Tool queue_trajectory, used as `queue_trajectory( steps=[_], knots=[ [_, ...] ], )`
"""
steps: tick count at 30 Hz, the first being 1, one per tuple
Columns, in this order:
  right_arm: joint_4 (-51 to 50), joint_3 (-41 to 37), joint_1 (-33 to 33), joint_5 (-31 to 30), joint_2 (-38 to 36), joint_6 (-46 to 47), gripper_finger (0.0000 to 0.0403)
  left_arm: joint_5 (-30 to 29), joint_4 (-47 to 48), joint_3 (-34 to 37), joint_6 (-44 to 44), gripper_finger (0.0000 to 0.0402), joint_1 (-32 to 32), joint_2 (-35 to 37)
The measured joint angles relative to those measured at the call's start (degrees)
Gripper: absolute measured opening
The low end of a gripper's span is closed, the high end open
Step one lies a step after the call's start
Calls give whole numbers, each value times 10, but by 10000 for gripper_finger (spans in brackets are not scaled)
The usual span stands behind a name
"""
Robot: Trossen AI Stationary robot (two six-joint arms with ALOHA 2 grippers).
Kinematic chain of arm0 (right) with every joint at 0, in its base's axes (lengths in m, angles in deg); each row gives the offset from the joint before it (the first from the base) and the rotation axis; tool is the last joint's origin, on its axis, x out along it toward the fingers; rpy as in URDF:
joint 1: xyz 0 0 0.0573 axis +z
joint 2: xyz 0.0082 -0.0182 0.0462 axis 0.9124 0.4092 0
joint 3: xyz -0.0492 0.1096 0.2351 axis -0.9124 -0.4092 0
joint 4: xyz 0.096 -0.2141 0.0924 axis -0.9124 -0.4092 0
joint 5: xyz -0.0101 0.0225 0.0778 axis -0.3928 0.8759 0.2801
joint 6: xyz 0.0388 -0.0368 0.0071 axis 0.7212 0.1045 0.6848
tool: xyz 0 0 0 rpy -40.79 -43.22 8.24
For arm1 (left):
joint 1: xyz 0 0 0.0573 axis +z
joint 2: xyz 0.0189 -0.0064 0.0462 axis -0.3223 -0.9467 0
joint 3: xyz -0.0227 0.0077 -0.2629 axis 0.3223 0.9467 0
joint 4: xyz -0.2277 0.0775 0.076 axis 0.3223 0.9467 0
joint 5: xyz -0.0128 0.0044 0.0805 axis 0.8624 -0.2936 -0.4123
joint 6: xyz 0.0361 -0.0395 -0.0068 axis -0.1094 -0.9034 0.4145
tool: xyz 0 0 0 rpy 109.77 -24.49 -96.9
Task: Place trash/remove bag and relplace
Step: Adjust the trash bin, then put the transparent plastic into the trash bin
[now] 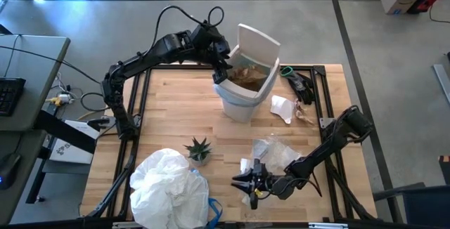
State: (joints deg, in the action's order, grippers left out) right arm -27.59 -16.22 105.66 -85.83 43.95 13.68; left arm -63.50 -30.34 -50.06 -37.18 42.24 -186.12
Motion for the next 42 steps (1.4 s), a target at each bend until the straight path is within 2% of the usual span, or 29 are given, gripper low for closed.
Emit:
queue_trajectory(
  steps=[8, 11, 14, 18, 23, 28, 34, 37, 42],
  knots=[
    [0, 27, -1, 1, 0, -67, 90, 1, -73, -1, 11, 170, -15, 83],
    [-12, 33, -5, 7, -3, -76, 90, 29, -76, -1, 3, 170, -24, 120],
    [-50, 43, -8, 32, -6, -47, 90, 68, -36, -2, -20, 170, -35, 151],
    [-153, 67, -9, 75, -7, 26, 90, 88, 73, -1, -35, 170, -65, 176],
    [-385, 132, -4, 145, -7, 126, 90, 89, 195, 28, -45, 170, -116, 202],
    [-618, 222, 1, 207, -7, 178, 90, 86, 191, 133, -81, 170, -178, 234],
    [-829, 335, 14, 237, -7, 216, 90, 83, 79, 318, -115, 170, -252, 275],
    [-875, 355, 25, 240, -7, 254, 90, 83, 15, 401, -133, 170, -284, 284],
    [-881, 344, 41, 275, 8, 323, 90, 82, -131, 515, -156, 170, -330, 283]
  ],
)
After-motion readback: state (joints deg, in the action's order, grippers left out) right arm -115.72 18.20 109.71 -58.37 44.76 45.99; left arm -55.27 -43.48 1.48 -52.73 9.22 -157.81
